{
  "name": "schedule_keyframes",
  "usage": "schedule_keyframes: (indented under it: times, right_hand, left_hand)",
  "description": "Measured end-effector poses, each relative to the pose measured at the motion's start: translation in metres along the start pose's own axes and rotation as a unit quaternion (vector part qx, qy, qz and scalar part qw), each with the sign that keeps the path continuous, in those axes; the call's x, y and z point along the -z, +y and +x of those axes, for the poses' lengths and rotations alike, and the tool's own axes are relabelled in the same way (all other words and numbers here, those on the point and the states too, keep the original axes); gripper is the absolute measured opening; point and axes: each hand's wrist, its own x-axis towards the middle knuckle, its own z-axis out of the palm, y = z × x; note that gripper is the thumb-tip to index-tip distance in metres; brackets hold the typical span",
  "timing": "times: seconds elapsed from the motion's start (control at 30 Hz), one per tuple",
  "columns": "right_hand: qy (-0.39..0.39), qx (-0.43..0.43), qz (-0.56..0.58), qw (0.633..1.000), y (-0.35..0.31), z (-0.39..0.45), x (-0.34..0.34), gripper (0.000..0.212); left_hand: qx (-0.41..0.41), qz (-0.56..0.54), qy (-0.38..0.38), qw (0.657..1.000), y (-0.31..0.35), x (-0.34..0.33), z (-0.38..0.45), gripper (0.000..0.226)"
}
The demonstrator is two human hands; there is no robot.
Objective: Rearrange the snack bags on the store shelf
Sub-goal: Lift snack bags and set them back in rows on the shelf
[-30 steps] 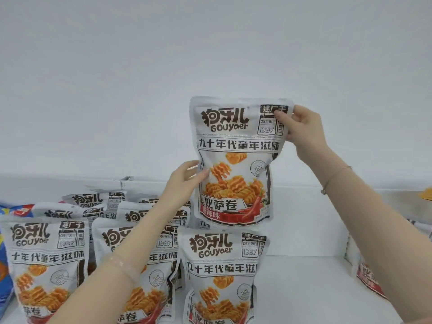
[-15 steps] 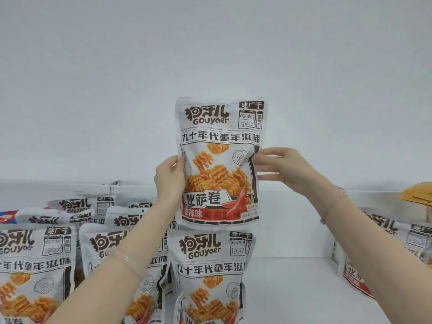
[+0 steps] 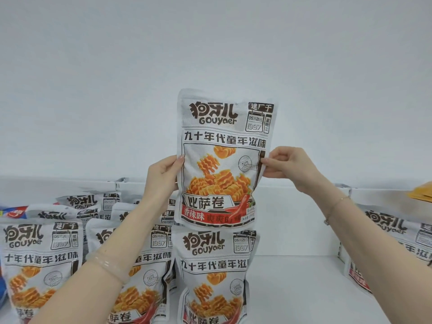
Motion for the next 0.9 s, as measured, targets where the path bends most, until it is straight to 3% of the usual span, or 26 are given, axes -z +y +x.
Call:
schedule_keyframes:
  times: [0.17, 0.27, 0.37, 0.47, 0.53, 0.6, 0.73, 0.83, 0.9]
  right_hand:
    - [-0.003, 0.007, -0.019, 1.0, -0.002, 0.008, 0.002, 0.016]
    - [-0.019, -0.037, -0.012, 0.999, -0.006, 0.013, 0.001, 0.005]
    - [-0.072, -0.109, 0.037, 0.991, -0.017, 0.024, 0.005, 0.04]
    - [-0.043, -0.133, 0.121, 0.983, -0.033, 0.035, 0.008, 0.062]
    - [-0.014, -0.134, 0.121, 0.983, -0.041, 0.041, 0.006, 0.057]
    - [0.013, -0.132, 0.114, 0.985, -0.044, 0.047, 0.001, 0.039]
    - [0.064, -0.103, 0.124, 0.985, -0.034, 0.05, -0.012, 0.014]
    - [0.096, -0.083, 0.114, 0.985, -0.015, 0.046, -0.018, 0.024]
    - [0.102, -0.076, 0.103, 0.987, 0.0, 0.043, -0.022, 0.025]
  left_hand:
    - [0.019, -0.02, -0.018, 0.999, -0.004, -0.003, 0.005, 0.022]
    - [0.022, -0.008, -0.006, 1.0, -0.002, -0.012, 0.013, 0.024]
    - [0.006, 0.017, 0.02, 1.0, -0.002, -0.022, 0.028, 0.029]
    - [-0.017, 0.072, 0.038, 0.997, -0.007, -0.027, 0.043, 0.041]
    - [-0.027, 0.094, 0.038, 0.994, -0.009, -0.03, 0.048, 0.041]
    - [-0.017, 0.085, 0.017, 0.996, -0.008, -0.032, 0.047, 0.035]
    - [0.03, 0.051, -0.076, 0.995, -0.005, -0.025, 0.049, 0.019]
    - [0.084, -0.014, -0.124, 0.989, 0.0, -0.009, 0.056, 0.05]
    - [0.087, 0.0, -0.136, 0.987, 0.004, -0.004, 0.062, 0.063]
